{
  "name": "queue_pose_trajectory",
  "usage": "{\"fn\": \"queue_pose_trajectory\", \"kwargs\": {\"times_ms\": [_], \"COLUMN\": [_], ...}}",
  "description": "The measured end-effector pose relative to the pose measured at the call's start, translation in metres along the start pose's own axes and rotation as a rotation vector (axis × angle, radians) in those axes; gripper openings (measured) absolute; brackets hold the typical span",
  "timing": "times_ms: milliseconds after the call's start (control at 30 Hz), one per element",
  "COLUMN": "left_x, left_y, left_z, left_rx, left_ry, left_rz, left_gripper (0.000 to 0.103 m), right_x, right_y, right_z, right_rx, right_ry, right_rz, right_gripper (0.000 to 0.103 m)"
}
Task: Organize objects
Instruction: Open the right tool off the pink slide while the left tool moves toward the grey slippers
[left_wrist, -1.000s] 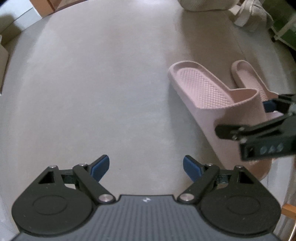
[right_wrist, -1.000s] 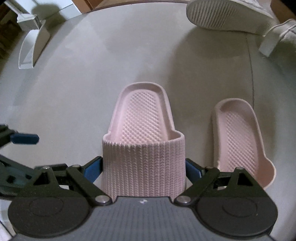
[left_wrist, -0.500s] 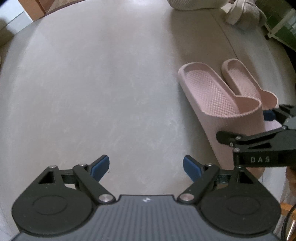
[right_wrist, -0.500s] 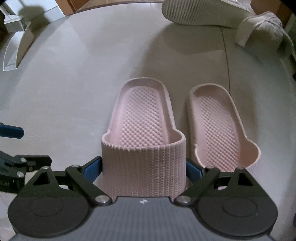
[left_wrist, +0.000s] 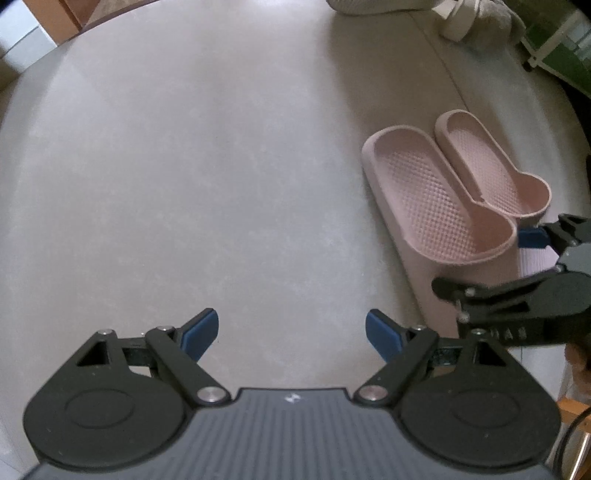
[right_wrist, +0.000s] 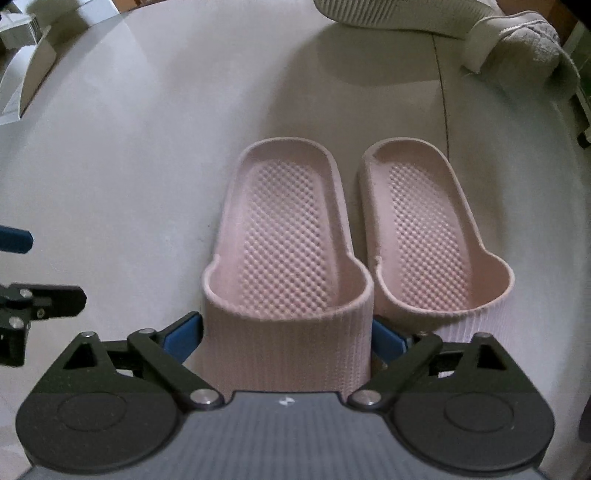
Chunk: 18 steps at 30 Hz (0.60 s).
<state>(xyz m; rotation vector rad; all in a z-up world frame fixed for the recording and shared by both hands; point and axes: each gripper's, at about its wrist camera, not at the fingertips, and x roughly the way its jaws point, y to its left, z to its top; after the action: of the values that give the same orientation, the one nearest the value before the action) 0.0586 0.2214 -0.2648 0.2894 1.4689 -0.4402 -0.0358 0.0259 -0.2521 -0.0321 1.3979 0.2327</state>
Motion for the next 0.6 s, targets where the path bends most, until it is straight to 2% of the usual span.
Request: {"fn": "queue_pose_trajectory", "kwargs": {"times_ms": [167, 367, 600], "left_x": [0.006, -0.006, -0.031], "left_y": [-0.005, -0.009, -0.033], "left_z": [0.006, 0.015, 0.036], "left_rx": [-0.010, -0.012, 0.029], "left_ry": [-0.008, -0.042, -0.069], "left_rz": [0.003, 0.017, 0.063], "left_gripper": [0.087, 0.087, 0.087], "right_x": [-0.015, -0.056, -0.097], "right_y": [0.010, -0.001, -0.041], "right_z": [0.001, 0.008, 0.018], "right_rx": [-0.025, -0.125, -0.271], "right_ry": [-0.010, -0.092, -0.198], "right_rz": [0.043, 0.117, 0.084], "right_gripper": [0.102, 0.102, 0.103]}}
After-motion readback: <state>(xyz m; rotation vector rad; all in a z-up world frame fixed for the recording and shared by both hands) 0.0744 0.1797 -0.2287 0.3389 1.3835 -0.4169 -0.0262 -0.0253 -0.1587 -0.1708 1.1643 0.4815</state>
